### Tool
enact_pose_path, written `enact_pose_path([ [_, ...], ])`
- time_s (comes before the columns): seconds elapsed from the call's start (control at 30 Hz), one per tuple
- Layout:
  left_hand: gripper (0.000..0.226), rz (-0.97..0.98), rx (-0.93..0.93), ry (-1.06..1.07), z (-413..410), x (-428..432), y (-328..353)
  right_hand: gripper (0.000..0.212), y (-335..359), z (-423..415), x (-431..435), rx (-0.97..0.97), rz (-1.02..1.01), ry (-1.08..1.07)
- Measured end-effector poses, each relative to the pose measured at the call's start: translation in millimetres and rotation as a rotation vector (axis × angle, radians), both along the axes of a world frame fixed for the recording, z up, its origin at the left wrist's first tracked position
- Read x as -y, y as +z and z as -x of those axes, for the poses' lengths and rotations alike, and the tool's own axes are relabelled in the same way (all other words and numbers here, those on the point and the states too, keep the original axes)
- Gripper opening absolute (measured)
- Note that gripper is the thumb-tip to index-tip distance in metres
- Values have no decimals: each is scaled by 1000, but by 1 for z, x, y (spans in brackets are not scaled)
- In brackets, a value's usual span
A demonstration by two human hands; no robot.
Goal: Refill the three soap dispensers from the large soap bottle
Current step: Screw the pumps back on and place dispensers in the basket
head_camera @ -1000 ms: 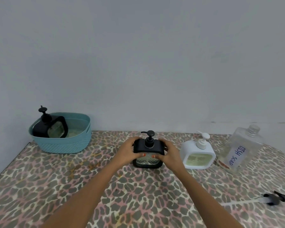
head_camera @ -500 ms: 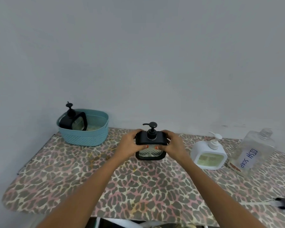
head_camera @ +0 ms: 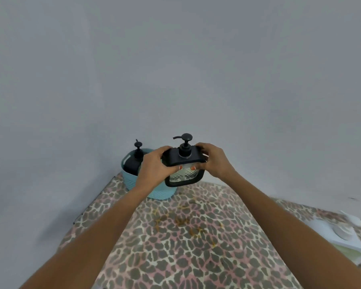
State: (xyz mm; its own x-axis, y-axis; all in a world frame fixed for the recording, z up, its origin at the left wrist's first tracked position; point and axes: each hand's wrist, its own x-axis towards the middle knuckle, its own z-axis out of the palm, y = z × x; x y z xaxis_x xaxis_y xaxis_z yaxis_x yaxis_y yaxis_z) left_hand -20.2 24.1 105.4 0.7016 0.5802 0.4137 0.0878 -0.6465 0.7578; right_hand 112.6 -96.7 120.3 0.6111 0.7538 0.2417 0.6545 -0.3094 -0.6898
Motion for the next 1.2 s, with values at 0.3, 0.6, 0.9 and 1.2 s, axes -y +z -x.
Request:
enact_pose_path([
  [0.3,36,44,69,186,-5,-46,-9,61,5,-30,-91,103,133,186],
  [0.6,47,-119,-195,407,-16,-65,-64,51,-43,-41,-136,248,313,288],
  [0.9,52,-159,-244,494,-21,-72,-87,49,-74,-42,-162,284,296,357],
  [1.2,63,-175,-276,471,-23,-68,-85,45,-86,-32,-160,317,282,242],
])
